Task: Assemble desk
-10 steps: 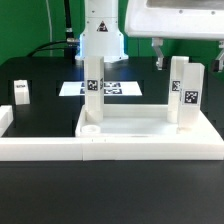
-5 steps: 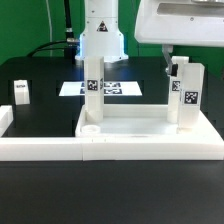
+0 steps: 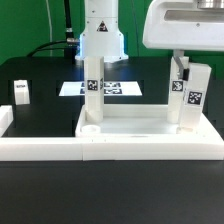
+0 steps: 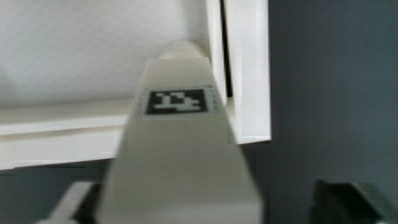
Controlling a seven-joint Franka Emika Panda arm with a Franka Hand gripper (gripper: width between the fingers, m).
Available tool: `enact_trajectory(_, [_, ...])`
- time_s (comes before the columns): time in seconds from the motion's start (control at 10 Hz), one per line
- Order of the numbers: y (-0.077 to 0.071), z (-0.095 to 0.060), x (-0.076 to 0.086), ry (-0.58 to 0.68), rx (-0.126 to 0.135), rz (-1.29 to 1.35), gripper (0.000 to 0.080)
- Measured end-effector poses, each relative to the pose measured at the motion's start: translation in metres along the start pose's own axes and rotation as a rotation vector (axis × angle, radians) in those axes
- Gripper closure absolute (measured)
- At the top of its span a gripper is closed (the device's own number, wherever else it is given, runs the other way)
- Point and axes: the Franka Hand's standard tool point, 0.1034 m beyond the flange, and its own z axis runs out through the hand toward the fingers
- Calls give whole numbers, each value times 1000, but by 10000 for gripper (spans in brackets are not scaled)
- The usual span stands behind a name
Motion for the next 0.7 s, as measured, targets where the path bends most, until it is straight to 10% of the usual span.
enact_trajectory(0.2, [6, 0, 2, 1, -8, 81, 502])
enact_trajectory(0.7, [25, 4, 8, 36, 16, 635, 504])
